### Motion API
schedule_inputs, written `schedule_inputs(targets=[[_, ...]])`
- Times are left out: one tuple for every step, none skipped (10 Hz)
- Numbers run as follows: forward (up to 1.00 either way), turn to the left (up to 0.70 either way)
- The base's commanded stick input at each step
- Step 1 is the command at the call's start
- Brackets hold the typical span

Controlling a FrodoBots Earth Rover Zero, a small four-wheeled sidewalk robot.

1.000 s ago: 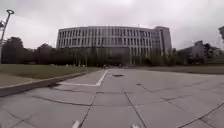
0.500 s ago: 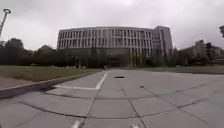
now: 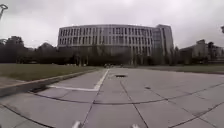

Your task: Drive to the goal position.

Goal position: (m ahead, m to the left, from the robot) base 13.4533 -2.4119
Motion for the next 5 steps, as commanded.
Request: schedule_inputs(targets=[[0.7,0.0],[0.7,0.0],[0.7,0.0],[0.7,0.0],[0.7,0.0]])
